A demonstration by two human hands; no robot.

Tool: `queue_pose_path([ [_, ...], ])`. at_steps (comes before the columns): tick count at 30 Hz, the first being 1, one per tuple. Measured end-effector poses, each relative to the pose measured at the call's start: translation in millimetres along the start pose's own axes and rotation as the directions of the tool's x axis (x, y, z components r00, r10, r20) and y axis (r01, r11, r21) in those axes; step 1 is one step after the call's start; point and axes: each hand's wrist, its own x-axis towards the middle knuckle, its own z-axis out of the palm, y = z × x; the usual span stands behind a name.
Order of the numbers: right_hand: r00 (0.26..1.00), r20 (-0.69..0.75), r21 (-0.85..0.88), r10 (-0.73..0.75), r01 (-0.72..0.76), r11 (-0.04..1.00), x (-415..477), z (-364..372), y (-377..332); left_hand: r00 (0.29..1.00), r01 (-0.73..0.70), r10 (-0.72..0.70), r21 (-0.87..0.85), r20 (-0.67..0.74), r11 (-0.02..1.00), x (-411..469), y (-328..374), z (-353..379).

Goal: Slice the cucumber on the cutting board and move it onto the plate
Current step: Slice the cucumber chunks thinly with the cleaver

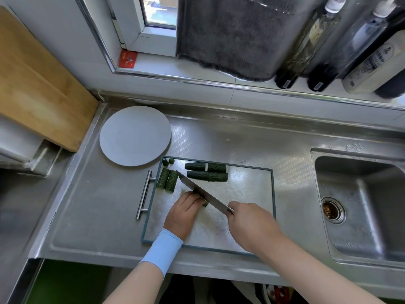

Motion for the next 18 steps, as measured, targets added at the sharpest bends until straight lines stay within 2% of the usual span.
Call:
queue_pose_path([
  [18, 0.997, 0.079, -0.103, 0.012, -0.003, 0.995, 6.8, -8.6, -14.5, 1.000, 0.003, -0.004, -0.012, -0.013, 1.000, -1.0, -0.6, 0.7],
])
